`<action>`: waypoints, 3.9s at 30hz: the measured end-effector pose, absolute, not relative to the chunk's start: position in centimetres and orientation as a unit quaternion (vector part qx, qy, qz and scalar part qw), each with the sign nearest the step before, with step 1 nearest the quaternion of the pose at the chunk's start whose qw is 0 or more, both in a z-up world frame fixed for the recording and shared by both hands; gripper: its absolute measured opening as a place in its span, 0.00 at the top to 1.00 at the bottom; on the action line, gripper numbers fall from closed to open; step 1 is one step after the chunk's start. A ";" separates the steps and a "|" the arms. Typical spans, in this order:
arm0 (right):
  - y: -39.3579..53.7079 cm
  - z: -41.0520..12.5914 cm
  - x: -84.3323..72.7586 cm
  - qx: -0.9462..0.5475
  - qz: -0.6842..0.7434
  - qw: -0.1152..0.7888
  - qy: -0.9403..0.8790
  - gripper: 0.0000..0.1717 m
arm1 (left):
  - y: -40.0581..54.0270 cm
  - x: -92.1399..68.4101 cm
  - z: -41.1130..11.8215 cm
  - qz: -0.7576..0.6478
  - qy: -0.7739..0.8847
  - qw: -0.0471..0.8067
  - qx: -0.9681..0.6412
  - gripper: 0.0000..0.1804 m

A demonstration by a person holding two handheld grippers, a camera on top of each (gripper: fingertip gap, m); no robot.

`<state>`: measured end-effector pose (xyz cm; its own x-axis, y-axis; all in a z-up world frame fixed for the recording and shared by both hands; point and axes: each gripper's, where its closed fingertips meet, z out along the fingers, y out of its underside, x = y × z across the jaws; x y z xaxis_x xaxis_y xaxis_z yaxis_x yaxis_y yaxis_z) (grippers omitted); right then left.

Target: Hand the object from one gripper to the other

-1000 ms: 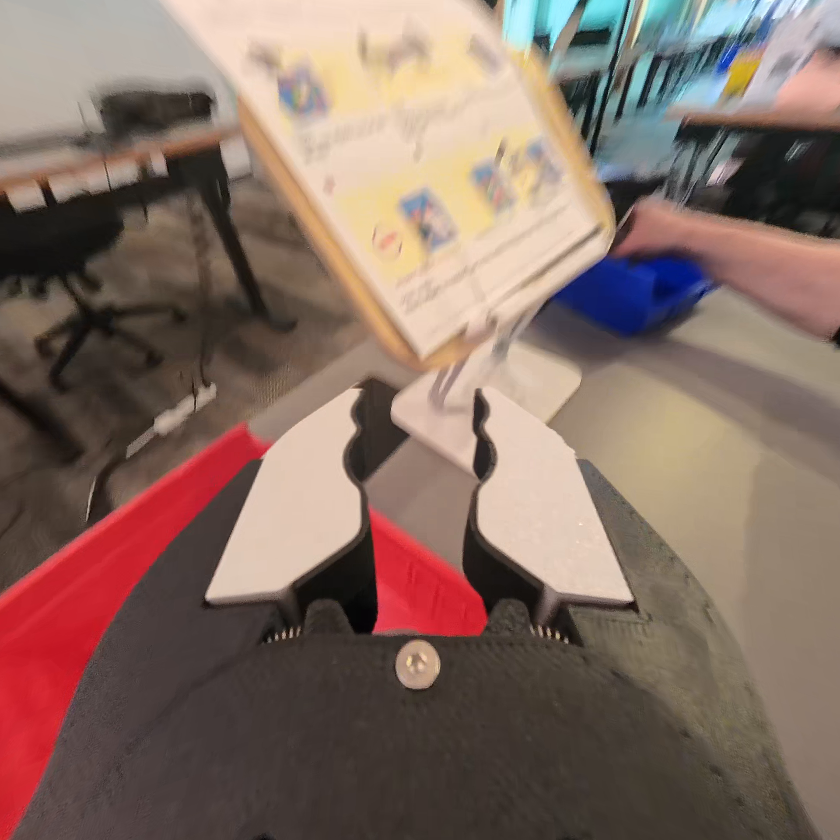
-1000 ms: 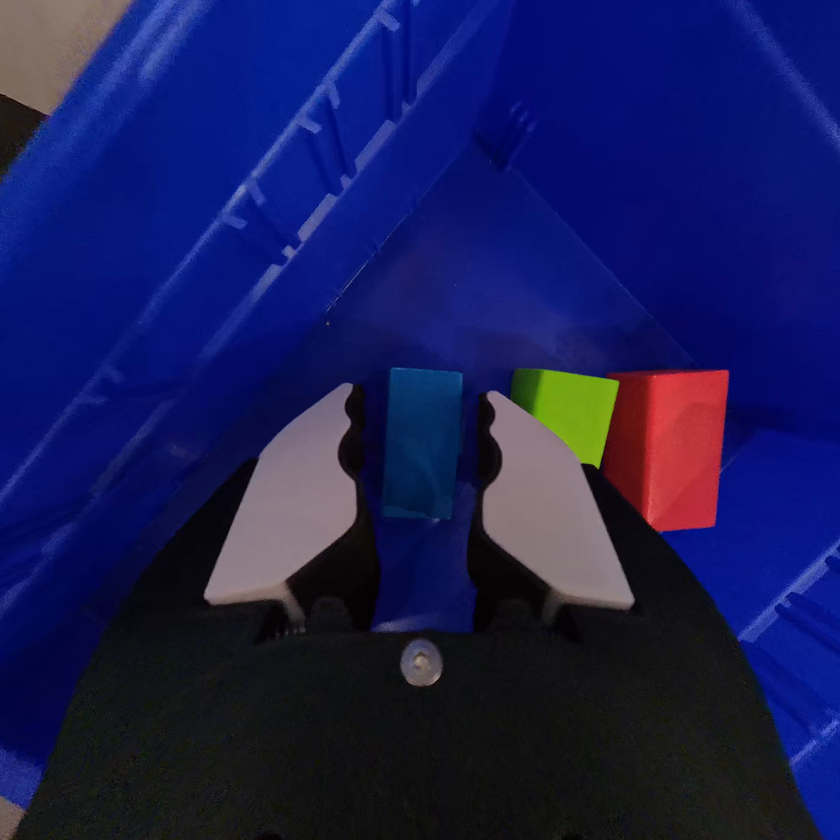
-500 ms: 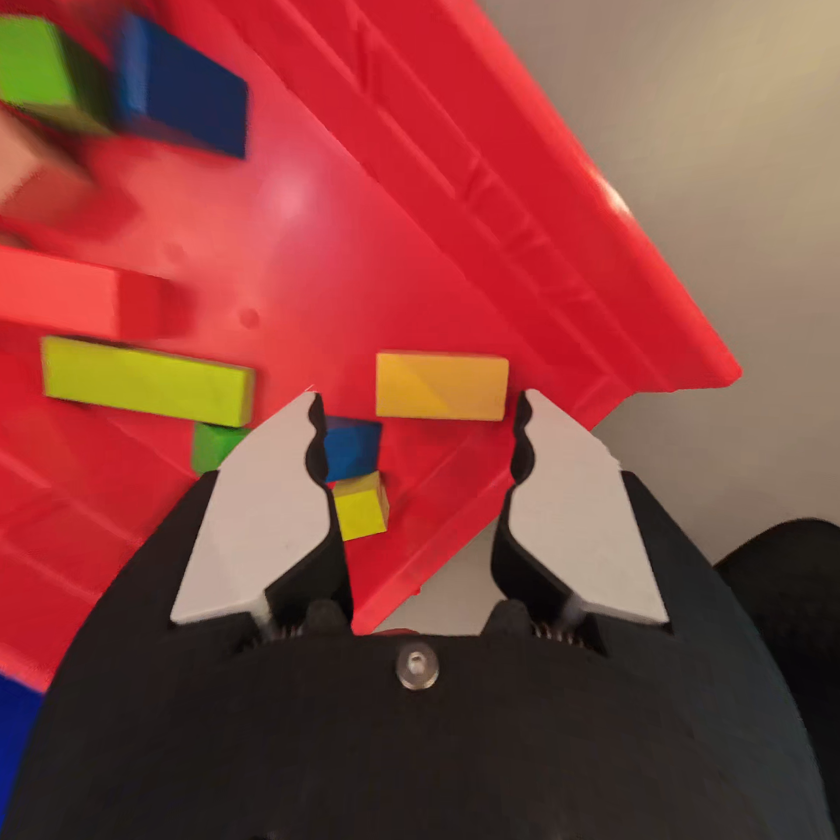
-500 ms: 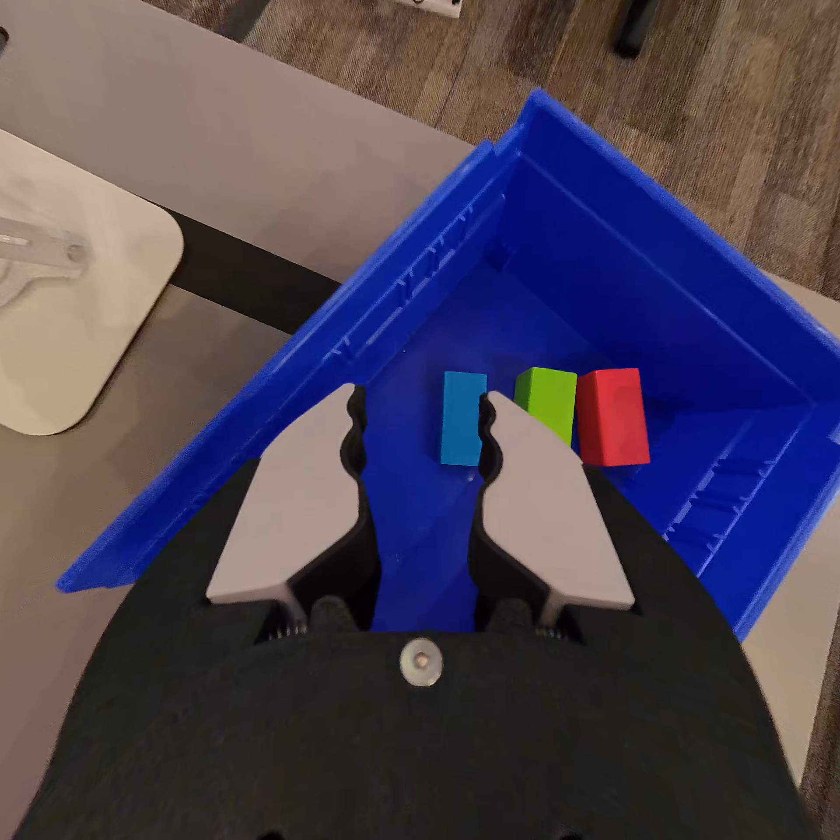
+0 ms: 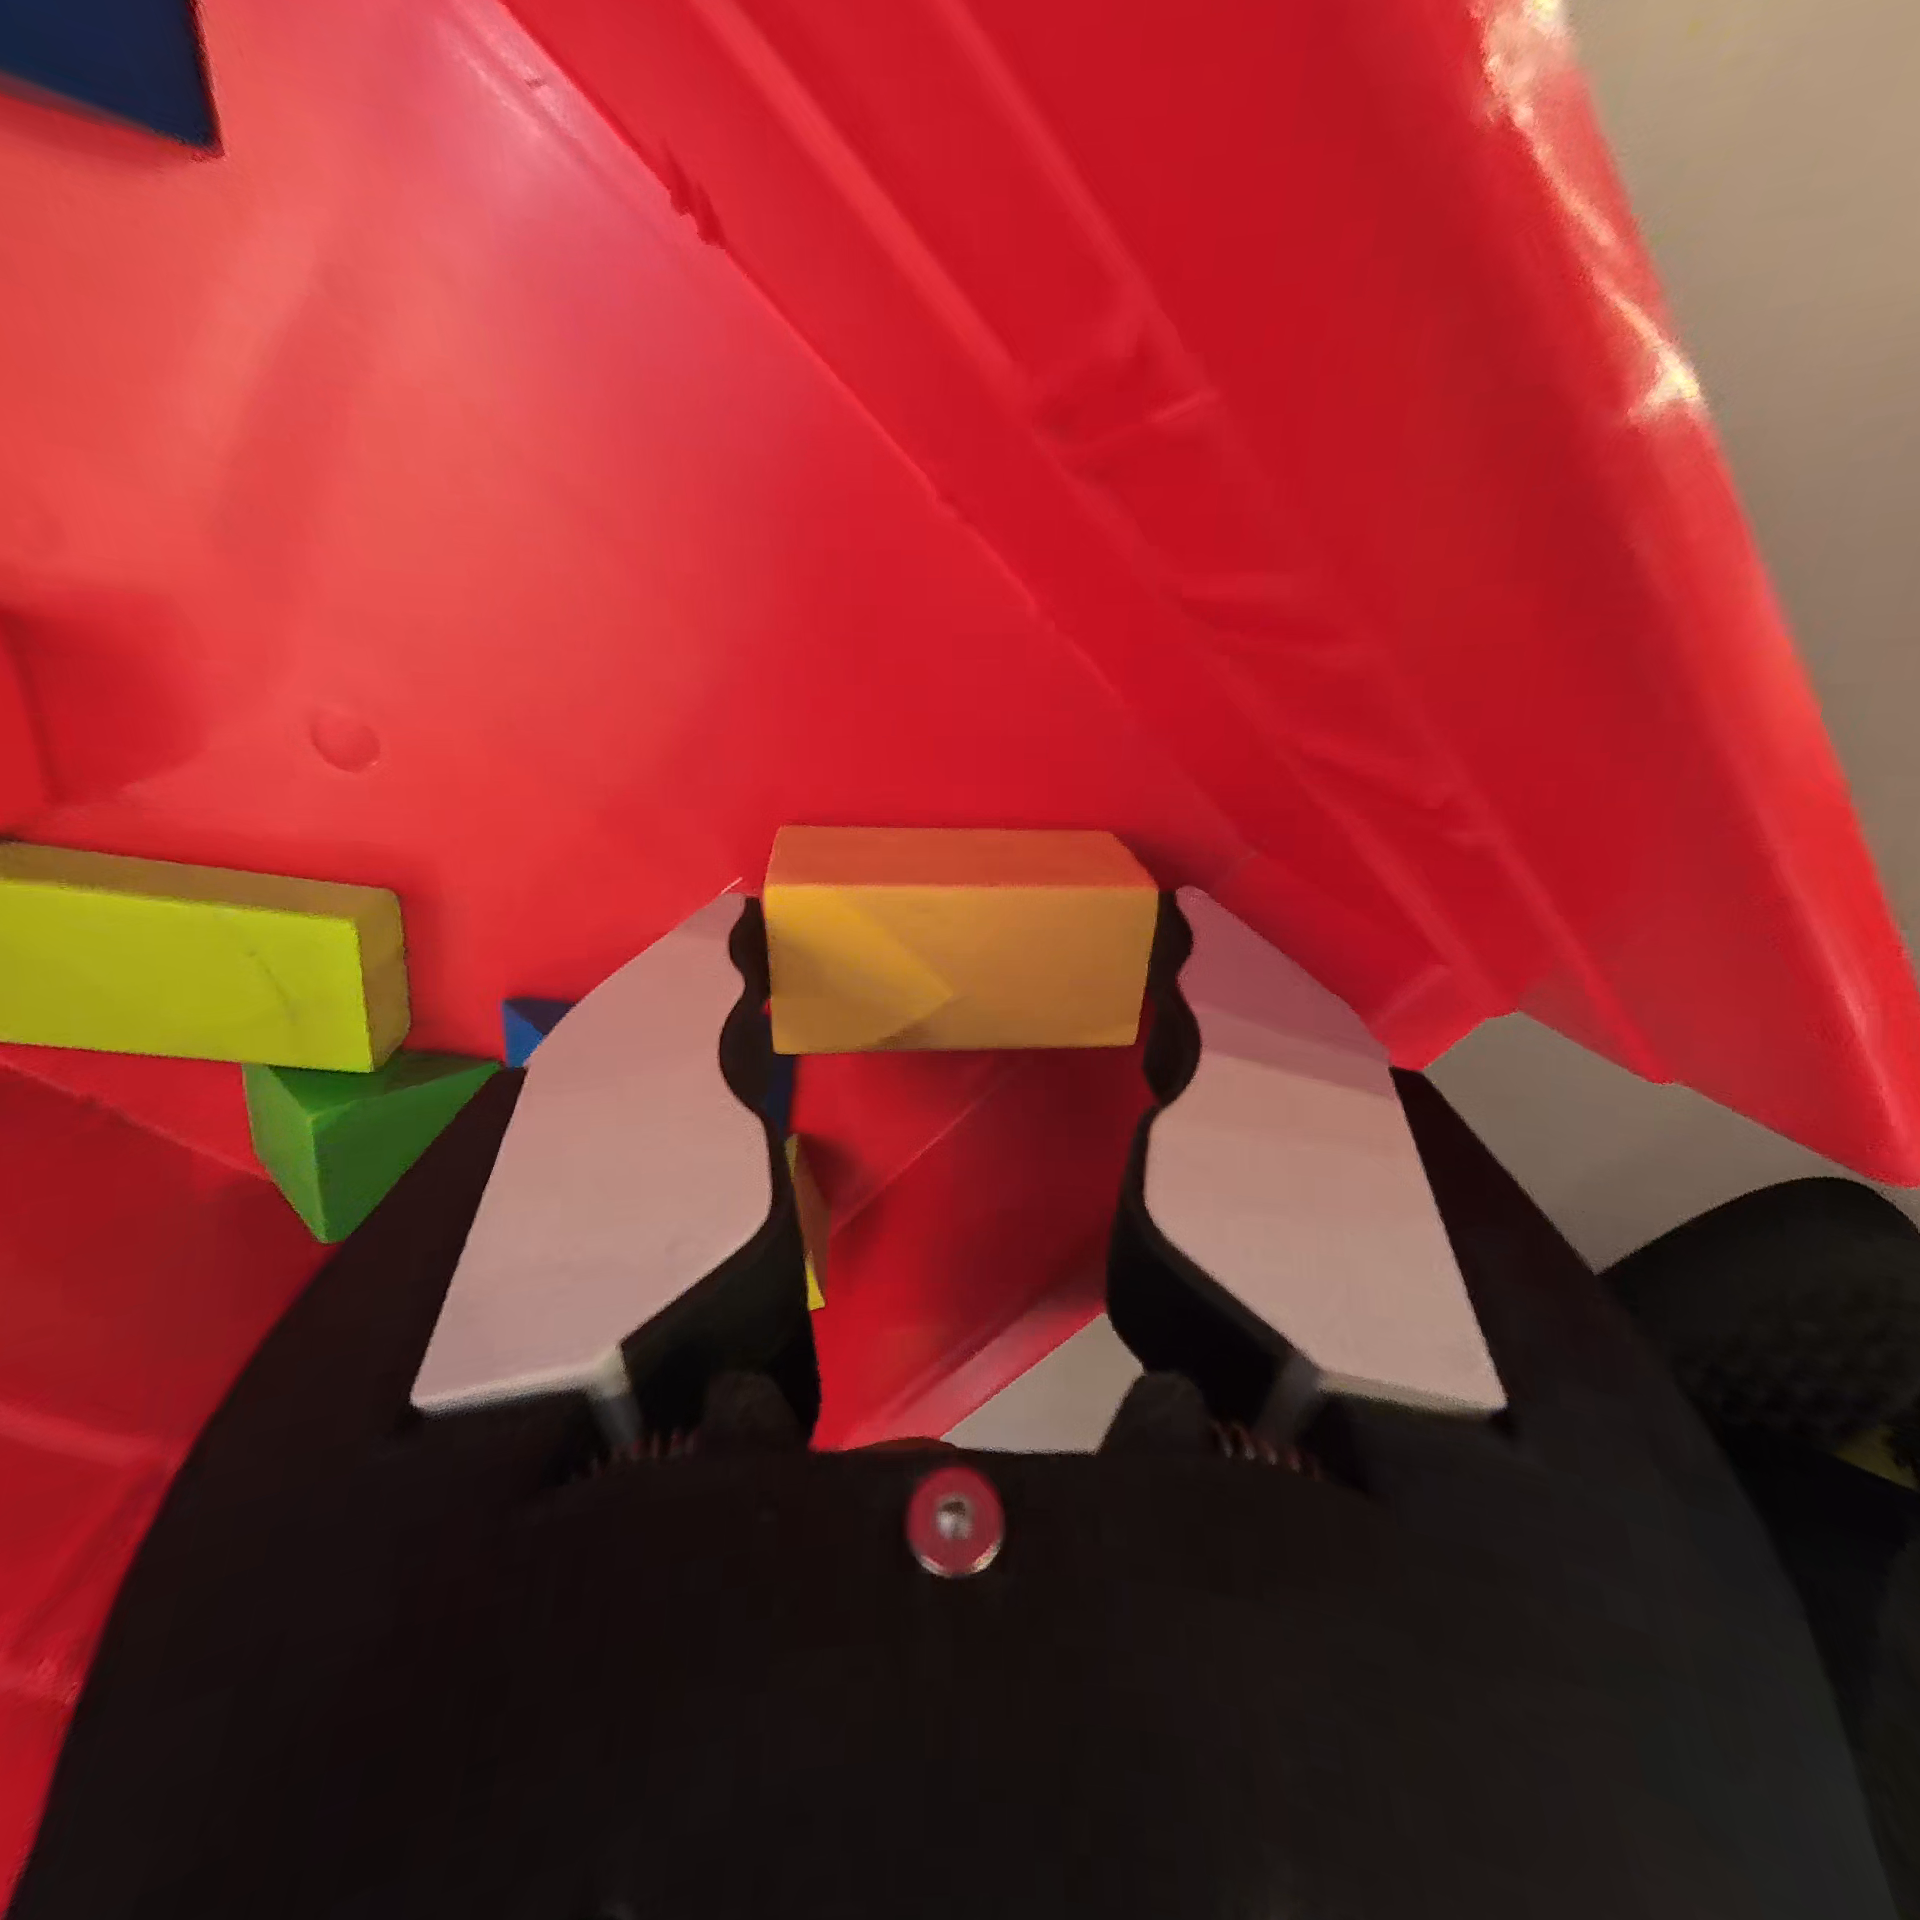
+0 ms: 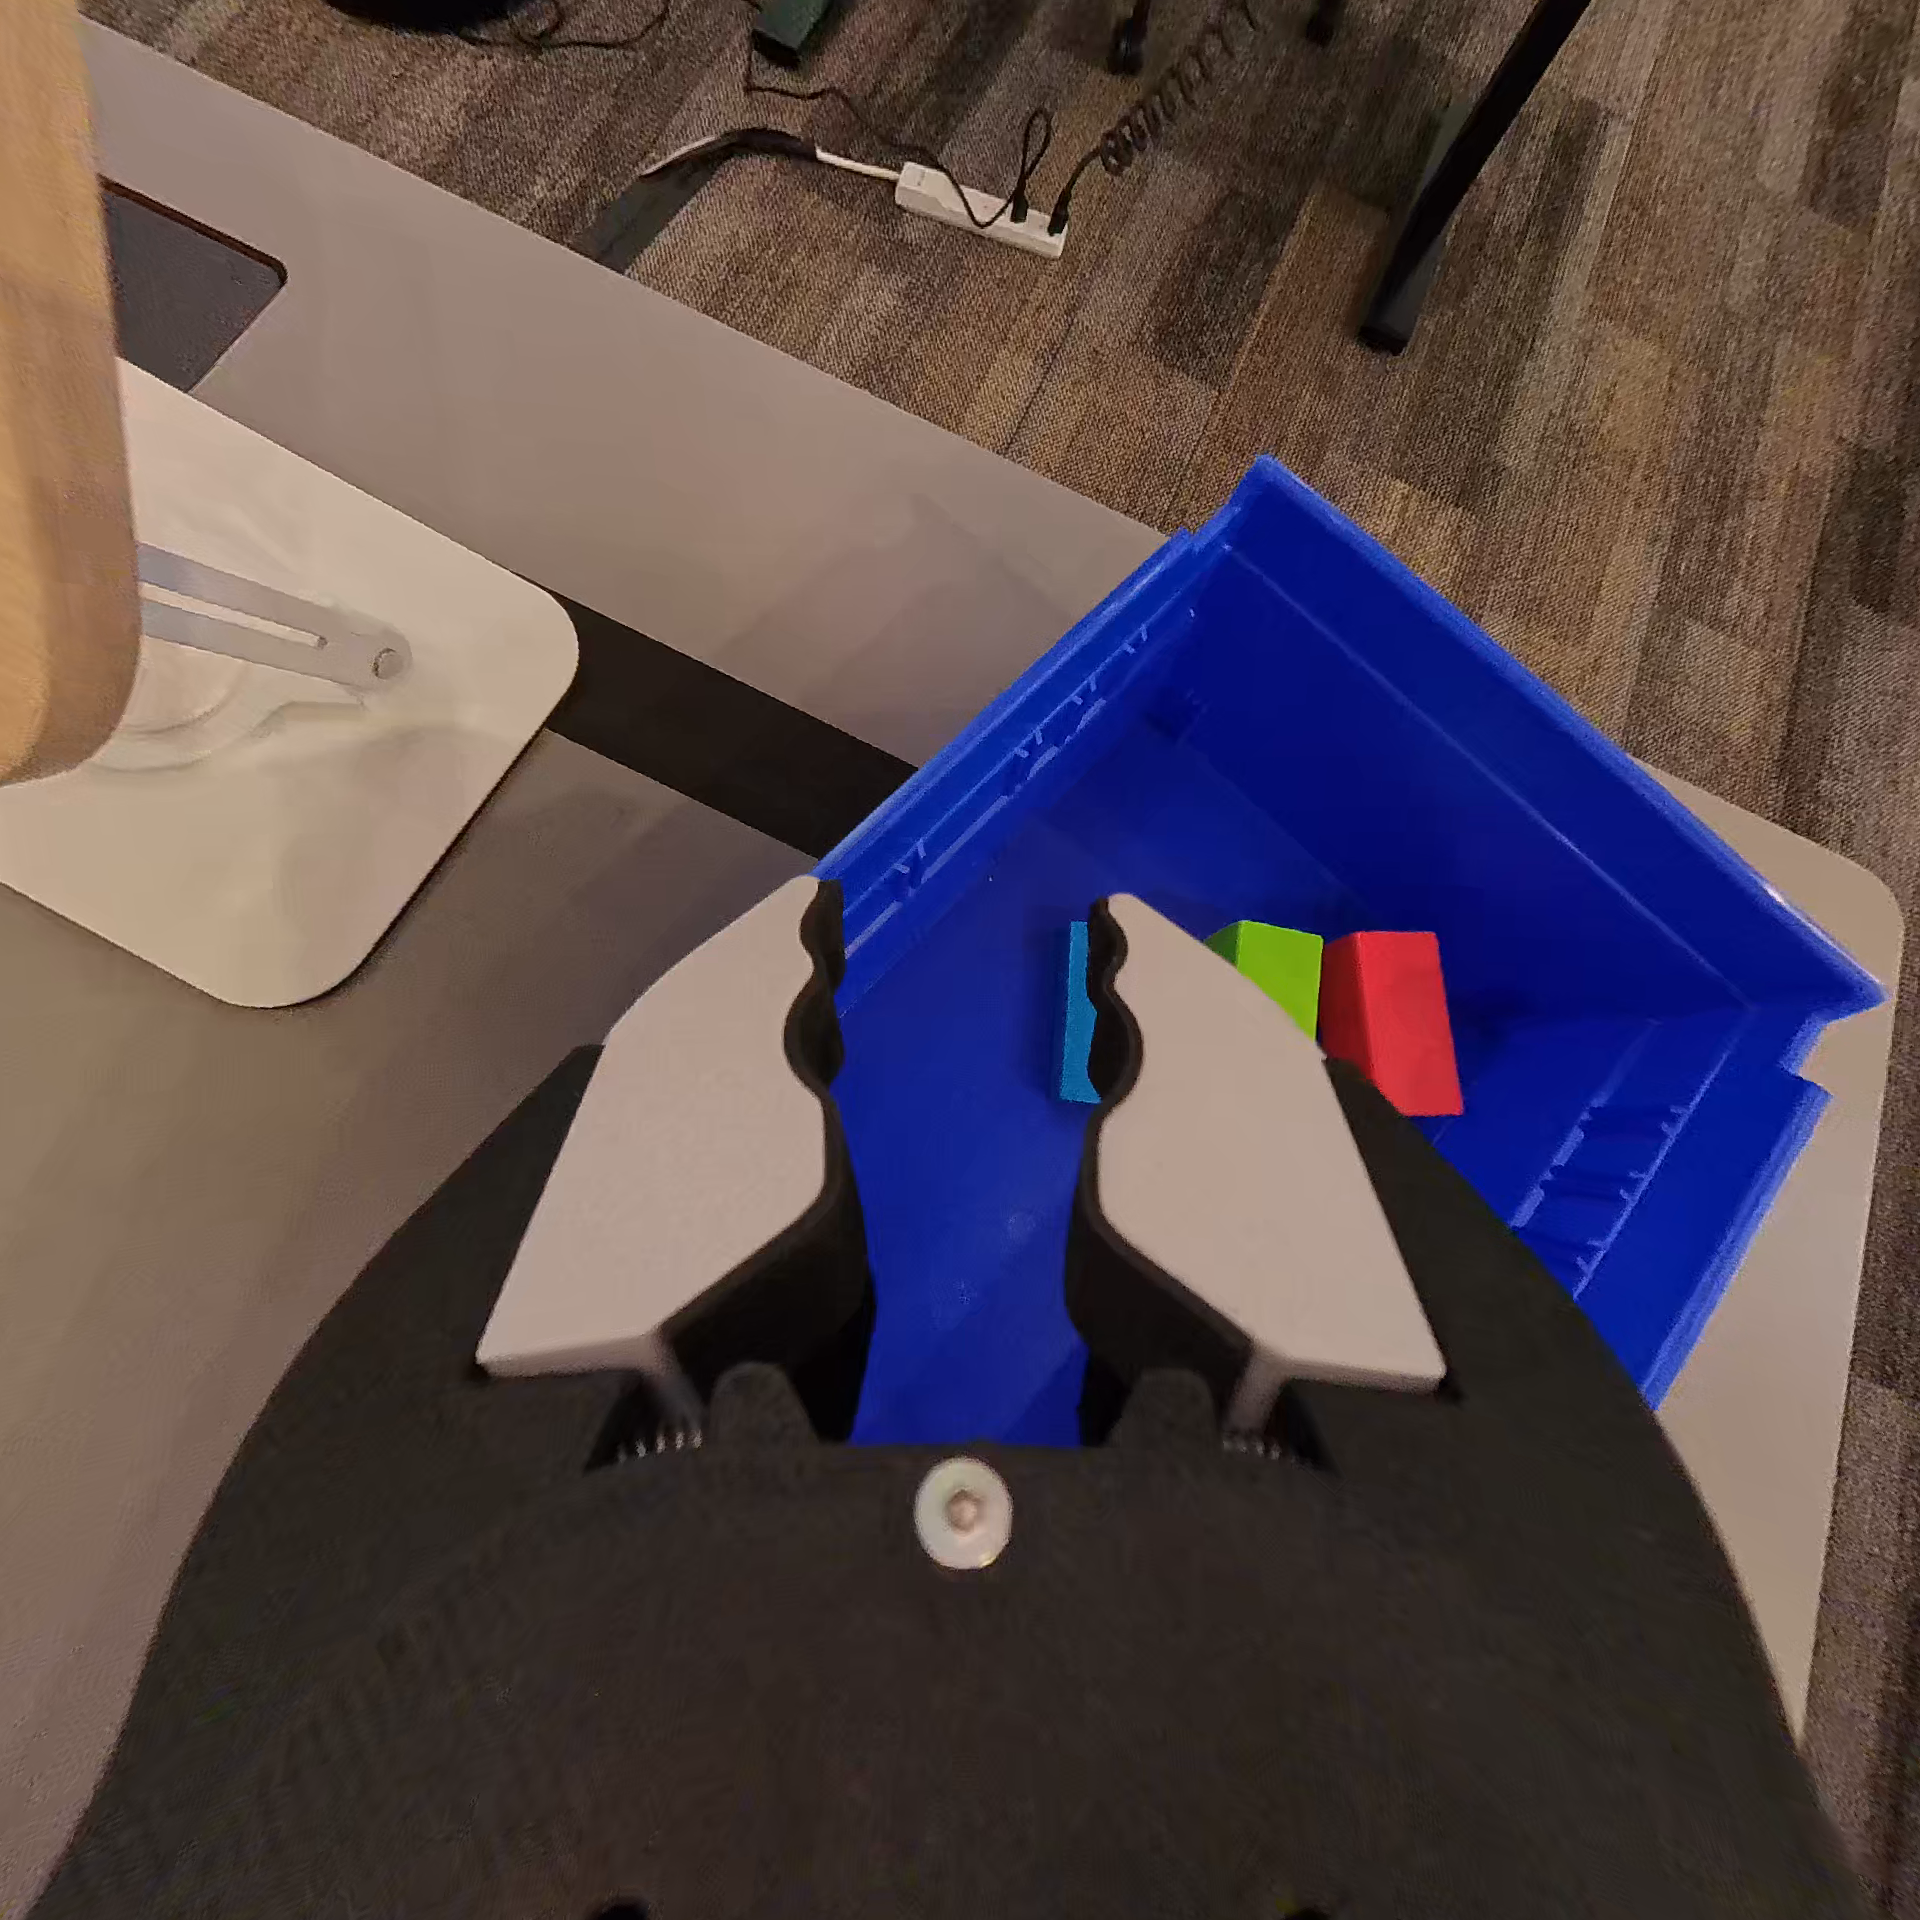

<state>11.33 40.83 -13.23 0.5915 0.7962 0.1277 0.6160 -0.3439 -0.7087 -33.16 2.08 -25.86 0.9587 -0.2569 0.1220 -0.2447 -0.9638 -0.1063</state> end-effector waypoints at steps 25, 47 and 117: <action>10.4 2.5 -7.9 -0.478 0.634 0.203 -0.573 0.69 | 7.0 -18.6 0.7 0.031 0.377 0.610 -0.696 0.61; 4.8 2.7 -9.6 -0.356 0.759 0.015 -0.545 0.80 | 6.4 -8.3 2.8 0.035 0.478 0.654 -0.585 0.61; 38.6 -11.9 18.4 -0.870 -0.040 0.271 -0.410 0.67 | 7.8 -38.4 -12.1 0.163 0.130 0.372 -0.904 0.65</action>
<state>18.45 38.61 -11.94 0.6611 0.6916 0.2909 0.7346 -0.5179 -0.4383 -38.44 7.82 -12.15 0.9130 -0.1131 -0.3919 -0.3562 -0.6892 -0.6310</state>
